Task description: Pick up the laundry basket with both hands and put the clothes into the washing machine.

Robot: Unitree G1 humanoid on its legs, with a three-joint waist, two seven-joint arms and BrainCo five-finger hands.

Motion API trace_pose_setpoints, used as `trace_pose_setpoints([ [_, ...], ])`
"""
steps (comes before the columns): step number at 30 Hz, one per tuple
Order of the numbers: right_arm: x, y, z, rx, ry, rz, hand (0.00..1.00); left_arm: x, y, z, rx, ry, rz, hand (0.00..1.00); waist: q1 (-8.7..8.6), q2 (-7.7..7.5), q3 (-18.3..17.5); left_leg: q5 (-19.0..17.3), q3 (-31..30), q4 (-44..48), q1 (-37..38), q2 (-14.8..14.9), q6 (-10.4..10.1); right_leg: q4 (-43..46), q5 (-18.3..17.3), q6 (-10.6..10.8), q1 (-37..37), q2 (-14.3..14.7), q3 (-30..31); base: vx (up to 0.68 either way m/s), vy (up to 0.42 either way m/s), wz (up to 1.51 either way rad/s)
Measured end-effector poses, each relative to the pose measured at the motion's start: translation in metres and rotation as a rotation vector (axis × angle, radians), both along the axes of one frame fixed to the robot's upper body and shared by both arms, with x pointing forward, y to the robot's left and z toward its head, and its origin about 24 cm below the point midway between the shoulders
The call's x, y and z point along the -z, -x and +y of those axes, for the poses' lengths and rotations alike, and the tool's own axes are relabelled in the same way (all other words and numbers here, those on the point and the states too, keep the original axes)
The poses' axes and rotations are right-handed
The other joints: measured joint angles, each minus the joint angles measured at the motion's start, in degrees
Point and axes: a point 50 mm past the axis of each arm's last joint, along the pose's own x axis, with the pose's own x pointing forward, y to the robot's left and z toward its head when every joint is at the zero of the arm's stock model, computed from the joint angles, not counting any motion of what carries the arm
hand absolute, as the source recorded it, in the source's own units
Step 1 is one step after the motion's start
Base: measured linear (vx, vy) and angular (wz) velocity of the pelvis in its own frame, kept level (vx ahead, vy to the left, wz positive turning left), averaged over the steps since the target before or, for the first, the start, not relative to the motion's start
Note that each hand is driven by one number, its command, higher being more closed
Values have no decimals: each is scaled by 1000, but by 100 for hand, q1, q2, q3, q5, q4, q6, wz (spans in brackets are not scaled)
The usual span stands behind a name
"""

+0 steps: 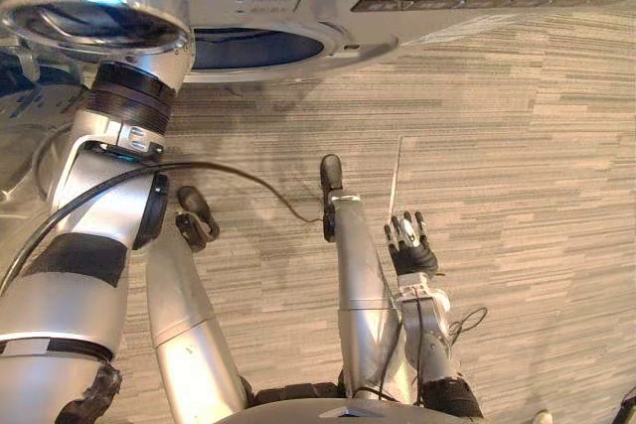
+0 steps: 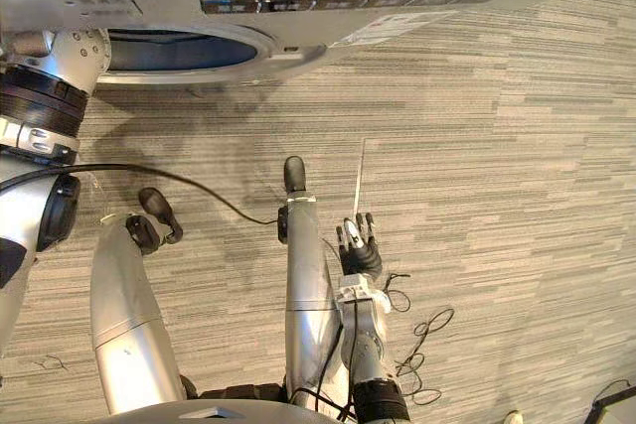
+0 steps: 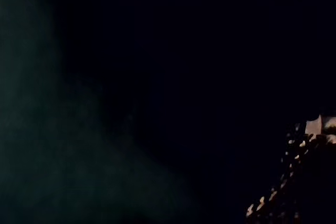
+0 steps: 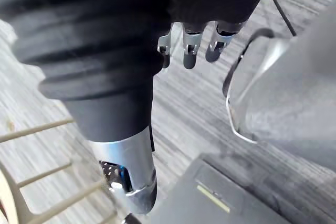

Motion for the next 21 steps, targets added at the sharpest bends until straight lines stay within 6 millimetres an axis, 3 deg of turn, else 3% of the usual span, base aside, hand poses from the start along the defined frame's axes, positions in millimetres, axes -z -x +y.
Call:
trace_pose_setpoints([
  [1,3,4,-1,-1,0,8,0,0,1,0,-47,-41,-6,100,-8,0,0,0,-1,-8,1,1,0,-37,29,-3,9,2,-1,-27,67,-4],
  [2,5,6,-2,3,0,19,0,0,1,1,-113,-97,-10,0,-13,0,0,0,-1,-2,1,1,1,-48,46,-6,17,1,-1,-20,58,-3],
  [4,7,9,-2,6,0,26,0,1,1,-1,-240,-224,-14,0,-22,0,0,-2,-8,1,-16,1,3,-69,51,-5,15,1,-2,-16,57,0],
  [5,9,11,-3,7,1,27,0,3,1,-3,-413,-407,-29,0,-1,0,0,-2,-26,5,-58,-2,4,-85,55,-3,-9,0,-13,-14,56,2],
  [8,10,12,-3,-3,-4,13,0,6,2,-15,-719,-801,-113,0,8,0,0,-4,-33,8,-74,-7,8,-84,56,-2,-8,-9,-17,-2,60,1],
  [11,9,12,-1,-17,-4,3,0,10,-2,-19,-796,-962,-108,0,-15,0,0,-4,-18,4,-73,3,8,-94,78,-3,-9,8,-16,-3,42,-3],
  [17,10,12,3,-28,-65,-10,0,36,-24,-12,-723,-935,118,0,-107,-2,-2,-2,46,-19,-66,146,9,-289,254,-16,-7,147,33,-14,41,-16],
  [21,15,14,4,-32,-73,14,0,62,-38,-13,-498,-717,312,0,-162,-2,-2,11,78,-32,-62,232,0,-367,329,-18,-10,233,64,2,46,-11],
])
